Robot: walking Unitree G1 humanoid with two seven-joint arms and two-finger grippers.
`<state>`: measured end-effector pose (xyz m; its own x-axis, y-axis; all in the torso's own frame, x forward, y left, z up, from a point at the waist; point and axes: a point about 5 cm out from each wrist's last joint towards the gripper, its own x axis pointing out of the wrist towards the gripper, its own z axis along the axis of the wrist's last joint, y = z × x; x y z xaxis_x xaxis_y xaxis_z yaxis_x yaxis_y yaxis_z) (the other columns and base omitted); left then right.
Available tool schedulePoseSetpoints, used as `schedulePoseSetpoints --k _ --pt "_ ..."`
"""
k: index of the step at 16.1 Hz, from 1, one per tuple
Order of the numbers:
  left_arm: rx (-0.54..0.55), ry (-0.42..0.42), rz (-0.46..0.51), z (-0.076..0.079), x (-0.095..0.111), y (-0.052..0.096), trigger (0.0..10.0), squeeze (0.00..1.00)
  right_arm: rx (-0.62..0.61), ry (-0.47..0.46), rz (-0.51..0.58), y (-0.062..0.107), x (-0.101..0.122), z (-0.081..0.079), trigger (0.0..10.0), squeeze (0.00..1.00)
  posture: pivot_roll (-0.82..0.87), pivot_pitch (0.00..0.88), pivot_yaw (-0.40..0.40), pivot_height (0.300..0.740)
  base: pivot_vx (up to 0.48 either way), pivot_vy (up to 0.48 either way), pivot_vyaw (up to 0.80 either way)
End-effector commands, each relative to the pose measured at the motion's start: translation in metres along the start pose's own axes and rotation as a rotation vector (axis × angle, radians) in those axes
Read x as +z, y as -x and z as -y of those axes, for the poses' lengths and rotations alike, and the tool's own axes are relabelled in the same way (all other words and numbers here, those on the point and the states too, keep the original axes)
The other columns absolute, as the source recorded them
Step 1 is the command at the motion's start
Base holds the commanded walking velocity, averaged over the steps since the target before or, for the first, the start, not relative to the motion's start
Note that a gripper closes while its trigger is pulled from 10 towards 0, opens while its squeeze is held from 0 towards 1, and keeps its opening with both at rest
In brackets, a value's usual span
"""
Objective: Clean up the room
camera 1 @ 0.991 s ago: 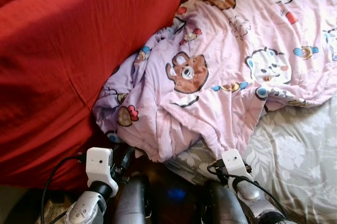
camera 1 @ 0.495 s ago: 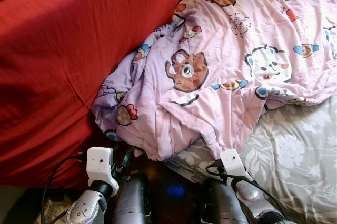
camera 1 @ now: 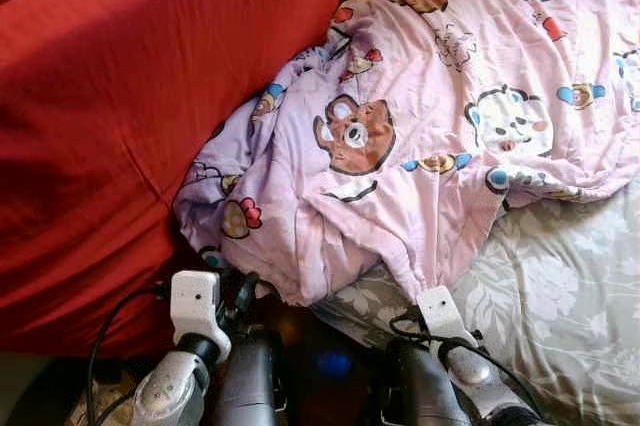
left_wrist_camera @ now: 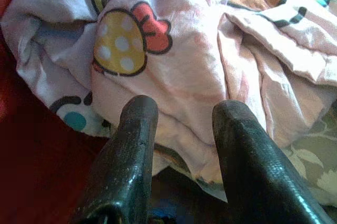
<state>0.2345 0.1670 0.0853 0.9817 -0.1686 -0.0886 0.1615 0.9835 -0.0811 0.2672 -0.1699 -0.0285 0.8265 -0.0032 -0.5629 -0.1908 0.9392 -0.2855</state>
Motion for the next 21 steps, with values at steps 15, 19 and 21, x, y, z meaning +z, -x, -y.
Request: schedulePoseSetpoints --k 15,19,21 --pt "0.068 0.017 0.005 -0.017 -0.018 -0.039 10.0 0.00 -0.102 -0.507 0.314 0.010 0.022 0.016 10.0 0.00 0.02 0.034 -0.011 0.644 0.000 0.000 0.00" --pt "0.100 0.034 0.014 -0.023 -0.021 -0.044 10.0 0.00 -0.090 -0.524 0.349 0.008 0.033 0.017 10.0 0.00 0.02 0.020 -0.016 0.679 0.000 0.000 0.00" --pt "0.103 0.033 0.012 -0.025 -0.024 -0.044 10.0 0.00 -0.085 -0.529 0.344 0.008 0.031 0.016 10.0 0.00 0.02 0.019 -0.015 0.694 0.000 0.000 0.00"
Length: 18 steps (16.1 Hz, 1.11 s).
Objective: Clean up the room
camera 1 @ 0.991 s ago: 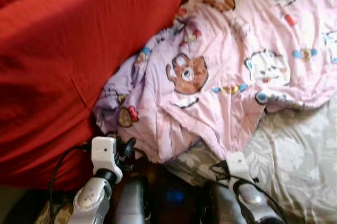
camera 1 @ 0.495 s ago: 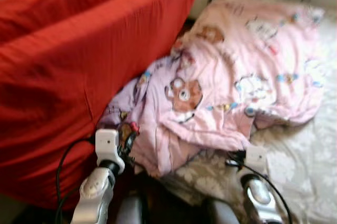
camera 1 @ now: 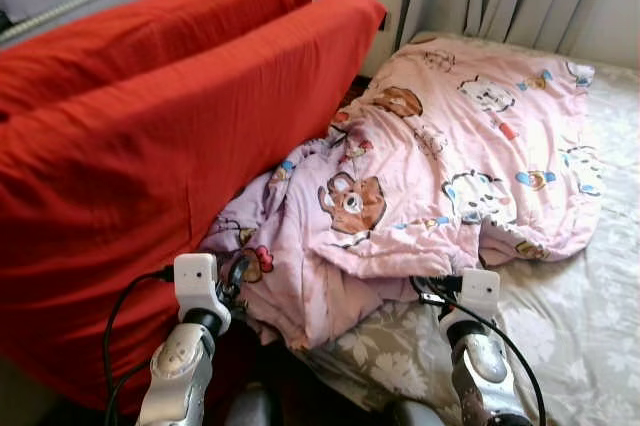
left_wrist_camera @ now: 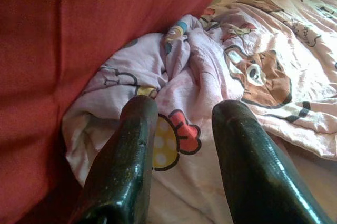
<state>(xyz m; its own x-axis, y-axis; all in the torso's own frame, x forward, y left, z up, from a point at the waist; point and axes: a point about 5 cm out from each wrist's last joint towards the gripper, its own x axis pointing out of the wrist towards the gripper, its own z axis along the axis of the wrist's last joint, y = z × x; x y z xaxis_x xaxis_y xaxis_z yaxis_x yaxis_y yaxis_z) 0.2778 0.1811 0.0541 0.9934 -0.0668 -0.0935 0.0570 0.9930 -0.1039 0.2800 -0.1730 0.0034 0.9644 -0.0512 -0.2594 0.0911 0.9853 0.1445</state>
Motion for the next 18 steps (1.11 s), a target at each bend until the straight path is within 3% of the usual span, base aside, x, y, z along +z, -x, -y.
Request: schedulePoseSetpoints --k 1,4,9,12,14,18 --pt "0.004 -0.001 0.002 -0.003 -0.001 0.000 10.0 0.00 -0.004 -0.012 0.009 0.001 0.001 0.001 10.0 0.00 0.02 0.019 -0.014 0.704 0.000 0.000 0.00" --pt "0.022 0.002 -0.036 -0.009 -0.013 0.003 10.0 0.00 -0.021 -0.011 -0.019 0.006 -0.007 0.007 10.0 0.00 0.02 0.018 -0.008 0.739 0.000 0.000 0.00" --pt "0.059 0.017 -0.128 -0.021 -0.035 0.012 10.0 0.00 -0.051 -0.006 -0.035 0.009 -0.011 0.015 10.0 0.00 0.02 0.014 -0.002 0.740 0.000 0.000 0.00" --pt "0.055 0.019 -0.255 -0.026 -0.061 0.023 10.0 0.00 -0.057 -0.006 -0.057 0.011 -0.016 0.017 10.0 0.00 0.03 0.007 0.000 0.740 0.000 0.000 0.00" --pt "0.124 0.061 -0.424 -0.037 -0.091 0.042 10.0 0.00 -0.073 -0.005 -0.097 0.015 -0.023 0.021 10.0 0.00 0.03 0.000 0.002 0.740 0.000 0.000 0.00" --pt "0.198 0.095 -0.564 -0.043 -0.114 0.063 10.0 0.00 -0.085 0.003 -0.103 0.017 -0.026 0.025 10.0 0.00 0.02 0.000 0.005 0.740 0.000 0.000 0.00"
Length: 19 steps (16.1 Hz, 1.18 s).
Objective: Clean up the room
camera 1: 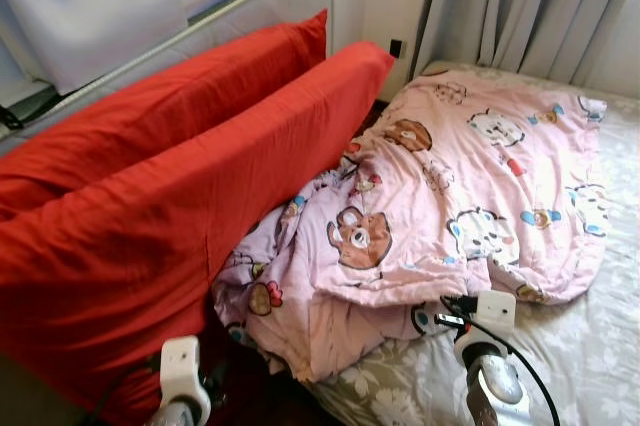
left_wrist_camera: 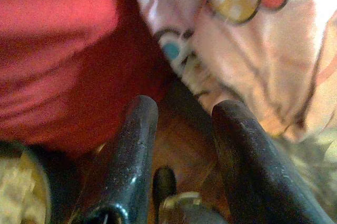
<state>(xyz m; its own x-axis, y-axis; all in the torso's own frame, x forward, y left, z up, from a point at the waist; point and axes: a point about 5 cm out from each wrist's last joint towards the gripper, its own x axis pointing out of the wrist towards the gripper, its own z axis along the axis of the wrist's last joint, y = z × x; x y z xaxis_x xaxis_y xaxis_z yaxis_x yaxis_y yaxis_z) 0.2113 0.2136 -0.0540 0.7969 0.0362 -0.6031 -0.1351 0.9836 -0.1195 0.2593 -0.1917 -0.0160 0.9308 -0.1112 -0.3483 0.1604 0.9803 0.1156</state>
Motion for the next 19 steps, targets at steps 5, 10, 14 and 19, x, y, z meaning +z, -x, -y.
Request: schedulePoseSetpoints --k 5,10,14,19 --pt "0.053 -0.008 -0.171 -0.011 -0.035 0.012 10.0 0.00 -0.010 0.004 -0.012 0.002 -0.004 0.002 10.0 0.00 0.01 0.000 0.009 0.740 0.000 0.000 0.00" --pt "0.101 -0.009 -0.260 -0.038 -0.058 0.031 10.0 0.00 -0.018 0.006 -0.003 0.001 -0.002 0.001 10.0 0.00 0.02 0.000 0.008 0.740 0.000 0.000 0.00" --pt "0.125 0.000 -0.304 -0.044 -0.065 0.036 10.0 0.00 -0.020 0.006 -0.002 0.002 -0.003 0.001 10.0 0.00 0.02 0.000 0.005 0.740 0.000 0.000 0.00" --pt "0.120 0.006 -0.304 -0.038 -0.063 0.032 10.0 0.00 -0.036 0.014 0.008 0.001 0.000 0.004 10.0 0.00 0.02 0.005 0.003 0.740 0.000 0.000 0.00"
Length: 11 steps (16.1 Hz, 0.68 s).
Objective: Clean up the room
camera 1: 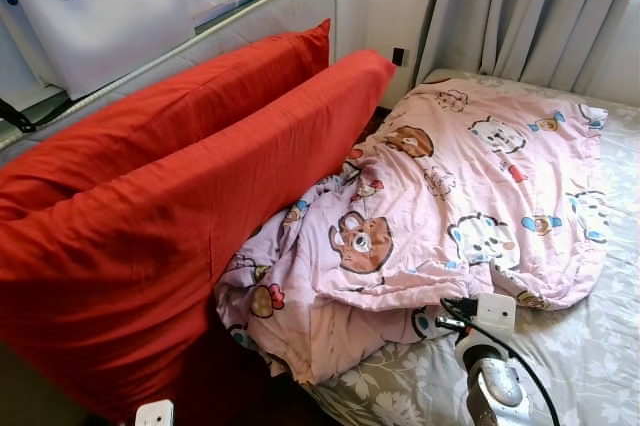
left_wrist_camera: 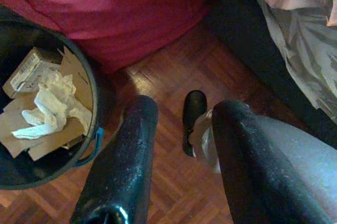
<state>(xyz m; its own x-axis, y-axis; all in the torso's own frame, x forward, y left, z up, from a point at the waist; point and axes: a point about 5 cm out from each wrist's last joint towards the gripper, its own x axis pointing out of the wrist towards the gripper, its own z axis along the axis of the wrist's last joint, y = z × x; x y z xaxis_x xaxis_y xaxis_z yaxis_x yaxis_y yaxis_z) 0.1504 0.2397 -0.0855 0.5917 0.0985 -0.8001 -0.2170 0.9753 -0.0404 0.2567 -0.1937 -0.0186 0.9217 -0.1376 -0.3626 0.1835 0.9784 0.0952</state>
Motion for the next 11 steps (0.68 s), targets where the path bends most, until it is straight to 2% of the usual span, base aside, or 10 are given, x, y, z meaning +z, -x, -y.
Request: schedulePoseSetpoints --k 1,5,11 --pt "0.001 0.002 -0.034 0.0034 -0.0065 0.0002 10.0 0.00 -0.017 0.002 0.029 -0.0013 0.0051 0.0027 10.0 0.00 0.02 0.006 0.004 0.740 0.000 0.000 0.00" --pt "-0.007 -0.001 -0.030 0.0105 -0.0054 -0.0015 10.0 0.00 -0.027 0.004 0.042 -0.0024 0.0080 0.0028 10.0 0.00 0.02 0.007 0.004 0.740 0.000 0.000 0.00" --pt "-0.005 -0.003 -0.025 0.0074 -0.0051 -0.0008 10.0 0.00 -0.031 0.001 0.037 -0.0020 0.0067 0.0027 10.0 0.00 0.02 0.009 0.005 0.740 0.000 0.000 0.00"
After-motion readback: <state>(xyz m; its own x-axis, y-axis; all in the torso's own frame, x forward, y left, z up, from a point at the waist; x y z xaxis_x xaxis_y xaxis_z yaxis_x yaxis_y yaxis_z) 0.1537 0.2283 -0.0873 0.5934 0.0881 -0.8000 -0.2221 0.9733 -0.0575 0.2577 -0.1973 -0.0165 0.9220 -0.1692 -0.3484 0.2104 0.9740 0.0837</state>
